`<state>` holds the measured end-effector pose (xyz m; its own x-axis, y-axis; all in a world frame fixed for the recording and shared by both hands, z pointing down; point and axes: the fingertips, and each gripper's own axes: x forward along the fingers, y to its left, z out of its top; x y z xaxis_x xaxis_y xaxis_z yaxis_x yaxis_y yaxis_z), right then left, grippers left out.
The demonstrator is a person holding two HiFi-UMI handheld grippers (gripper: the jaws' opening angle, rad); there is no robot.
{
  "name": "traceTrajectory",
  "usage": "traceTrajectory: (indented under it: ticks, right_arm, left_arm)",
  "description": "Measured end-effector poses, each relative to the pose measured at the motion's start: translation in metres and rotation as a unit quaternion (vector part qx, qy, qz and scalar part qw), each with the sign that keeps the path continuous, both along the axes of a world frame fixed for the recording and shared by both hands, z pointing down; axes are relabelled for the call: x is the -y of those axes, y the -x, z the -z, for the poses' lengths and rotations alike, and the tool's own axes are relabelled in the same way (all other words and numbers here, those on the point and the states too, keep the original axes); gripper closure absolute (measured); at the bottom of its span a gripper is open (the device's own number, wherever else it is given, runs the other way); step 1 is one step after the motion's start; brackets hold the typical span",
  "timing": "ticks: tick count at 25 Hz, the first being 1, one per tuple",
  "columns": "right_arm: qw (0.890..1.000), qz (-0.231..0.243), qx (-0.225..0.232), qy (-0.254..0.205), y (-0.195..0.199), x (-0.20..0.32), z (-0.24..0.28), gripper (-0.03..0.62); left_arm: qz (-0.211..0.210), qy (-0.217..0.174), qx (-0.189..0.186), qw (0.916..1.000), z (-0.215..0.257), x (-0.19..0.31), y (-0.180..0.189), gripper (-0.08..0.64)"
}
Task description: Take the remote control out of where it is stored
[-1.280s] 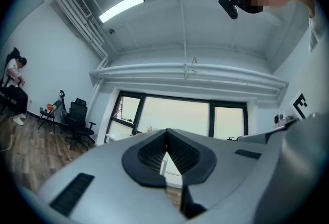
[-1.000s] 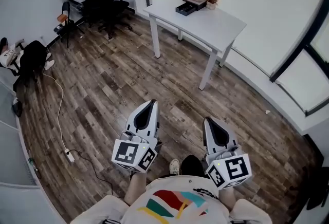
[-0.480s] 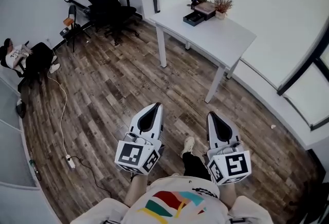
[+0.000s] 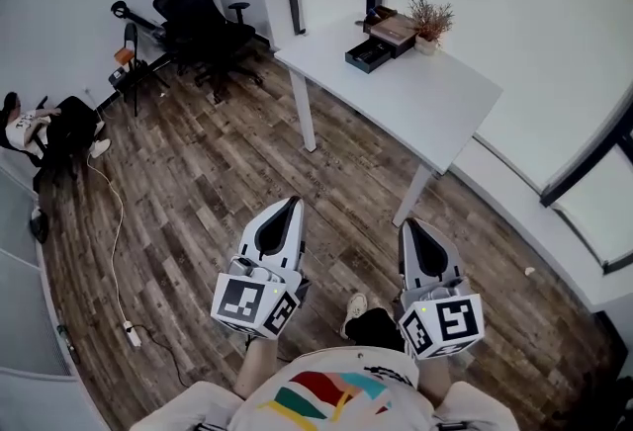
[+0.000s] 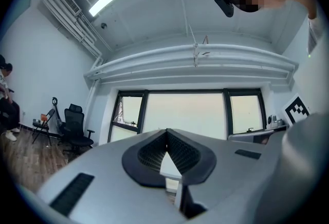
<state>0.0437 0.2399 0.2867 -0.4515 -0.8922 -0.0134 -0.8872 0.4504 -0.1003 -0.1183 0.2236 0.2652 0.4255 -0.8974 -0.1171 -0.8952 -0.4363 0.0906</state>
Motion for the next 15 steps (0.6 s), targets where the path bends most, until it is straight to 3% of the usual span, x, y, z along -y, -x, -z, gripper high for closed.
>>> traceTrajectory:
  ticks: [8, 15]
  right_arm:
    - [1.0, -0.005, -0.013, 0.021, -0.029, 0.107, -0.002, 0.592]
    - [0.999, 0.011, -0.015, 0.031, -0.033, 0.173, -0.008, 0.592]
  left_arm:
    - [0.02, 0.013, 0.006, 0.9997, -0.003, 0.112, -0.018, 0.554]
    - [0.037, 0.018, -0.005, 0.9991, -0.006, 0.176, -0.023, 0.554]
